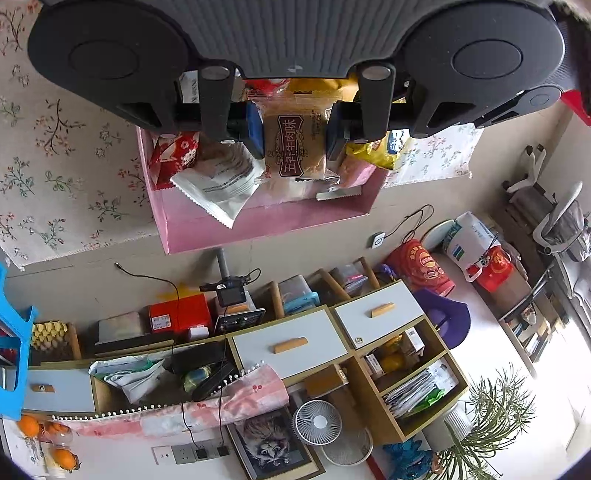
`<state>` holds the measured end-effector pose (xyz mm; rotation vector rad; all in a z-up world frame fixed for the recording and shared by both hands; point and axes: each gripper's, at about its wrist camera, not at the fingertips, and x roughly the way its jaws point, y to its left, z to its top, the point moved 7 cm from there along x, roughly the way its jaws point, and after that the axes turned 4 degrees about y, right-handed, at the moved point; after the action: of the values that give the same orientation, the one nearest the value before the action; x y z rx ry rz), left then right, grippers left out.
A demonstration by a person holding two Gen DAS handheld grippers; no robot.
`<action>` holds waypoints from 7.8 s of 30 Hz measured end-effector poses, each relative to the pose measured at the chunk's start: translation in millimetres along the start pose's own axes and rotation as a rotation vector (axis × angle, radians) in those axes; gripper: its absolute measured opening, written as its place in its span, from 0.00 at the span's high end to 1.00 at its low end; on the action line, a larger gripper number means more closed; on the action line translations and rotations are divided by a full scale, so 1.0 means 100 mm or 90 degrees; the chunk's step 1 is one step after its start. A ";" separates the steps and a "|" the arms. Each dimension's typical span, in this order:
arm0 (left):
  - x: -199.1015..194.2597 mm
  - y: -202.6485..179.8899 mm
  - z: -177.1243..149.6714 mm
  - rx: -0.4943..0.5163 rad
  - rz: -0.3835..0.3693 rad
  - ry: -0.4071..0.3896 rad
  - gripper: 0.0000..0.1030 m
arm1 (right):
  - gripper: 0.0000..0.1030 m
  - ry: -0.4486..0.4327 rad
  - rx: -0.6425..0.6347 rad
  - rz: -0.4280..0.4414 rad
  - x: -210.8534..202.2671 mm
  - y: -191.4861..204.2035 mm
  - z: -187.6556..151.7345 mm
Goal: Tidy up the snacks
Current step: 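Open both grippers to drop the chip bag and pastry cake into the box, then withdraw both grippers from the box toward the table, then move both grippers toward the gold bar and yellow pouch on the table, then grasp the gold bar with the left gripper while the right gripper grasps the yellow pouch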
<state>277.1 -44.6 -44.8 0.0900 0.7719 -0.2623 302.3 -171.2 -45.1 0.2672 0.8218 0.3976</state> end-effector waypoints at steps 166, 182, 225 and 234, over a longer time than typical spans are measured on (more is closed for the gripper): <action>-0.07 0.03 -1.02 0.166 -0.146 0.086 0.46 | 1.00 -0.010 -0.203 -0.100 -0.30 -0.03 -0.58; -0.06 0.00 -0.98 0.101 -0.082 0.092 0.59 | 0.38 -0.002 -0.252 -0.057 -0.49 0.05 -0.65; -0.35 0.07 -1.19 -0.076 0.008 0.120 0.75 | 0.68 0.119 -0.369 -0.062 -0.03 0.22 -1.14; -0.53 0.11 -1.16 -0.104 -0.015 0.112 0.75 | 0.70 0.095 -0.291 -0.070 -0.24 0.17 -1.12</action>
<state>164.8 -2.9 -90.7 -0.0502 0.9663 -0.2144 199.4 -157.6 -96.4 -0.2350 0.8623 0.4932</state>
